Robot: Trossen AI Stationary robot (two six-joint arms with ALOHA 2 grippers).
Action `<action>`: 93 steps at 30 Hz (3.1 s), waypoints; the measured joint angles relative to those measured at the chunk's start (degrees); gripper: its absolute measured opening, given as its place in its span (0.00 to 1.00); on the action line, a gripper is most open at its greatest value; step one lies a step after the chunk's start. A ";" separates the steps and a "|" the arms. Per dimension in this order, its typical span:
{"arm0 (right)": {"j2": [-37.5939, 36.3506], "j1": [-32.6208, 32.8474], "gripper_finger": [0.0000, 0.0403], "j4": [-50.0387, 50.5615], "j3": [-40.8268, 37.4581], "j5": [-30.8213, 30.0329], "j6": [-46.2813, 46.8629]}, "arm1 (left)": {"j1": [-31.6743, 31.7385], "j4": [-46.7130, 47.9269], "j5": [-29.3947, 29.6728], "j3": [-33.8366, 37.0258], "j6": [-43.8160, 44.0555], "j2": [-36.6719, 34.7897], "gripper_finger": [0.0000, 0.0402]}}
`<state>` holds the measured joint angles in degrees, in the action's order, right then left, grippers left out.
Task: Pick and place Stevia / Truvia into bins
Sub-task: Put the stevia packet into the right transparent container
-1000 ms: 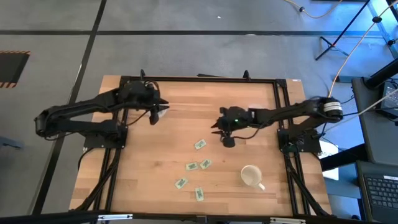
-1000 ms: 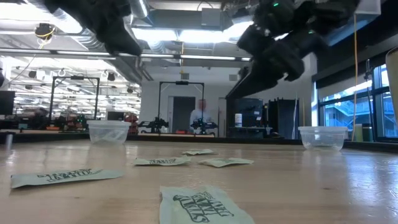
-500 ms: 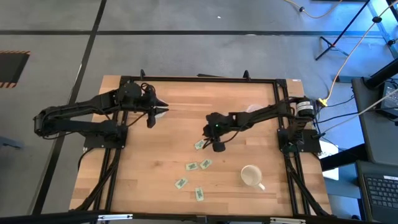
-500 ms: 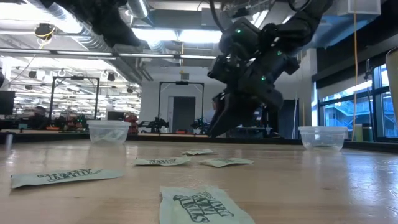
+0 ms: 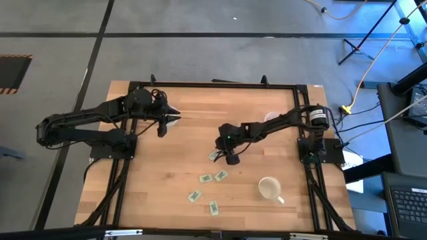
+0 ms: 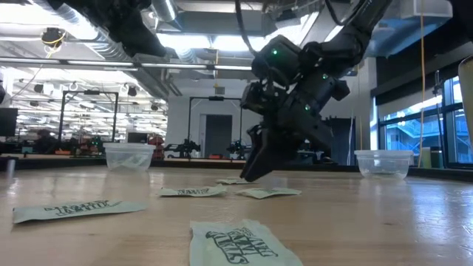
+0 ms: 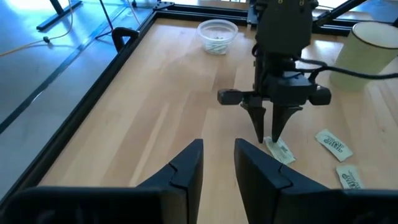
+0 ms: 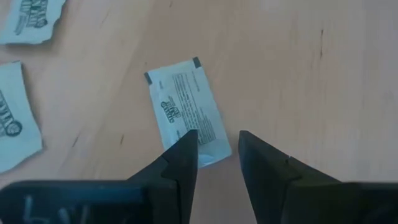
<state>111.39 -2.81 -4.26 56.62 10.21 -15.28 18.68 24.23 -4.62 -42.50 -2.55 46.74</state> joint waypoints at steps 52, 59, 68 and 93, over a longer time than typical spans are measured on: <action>-40.07 -6.11 0.00 56.31 -1.14 -28.84 24.32 | 0.00 2.89 0.02 0.02 0.26 0.02 0.21; -46.12 -12.82 0.00 56.84 -8.30 -29.19 31.02 | 0.00 2.97 0.03 0.02 -0.20 0.02 0.21; -47.42 -18.93 0.00 53.62 -15.99 -29.15 33.34 | 0.00 2.97 0.04 0.02 -0.20 0.02 0.21; -47.42 -19.54 0.02 57.32 -17.11 -28.41 40.38 | 0.00 2.97 0.02 0.02 0.46 0.02 0.21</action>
<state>63.96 -22.35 53.06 39.51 -18.21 25.09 18.68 27.20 -4.60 -42.48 -2.09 46.76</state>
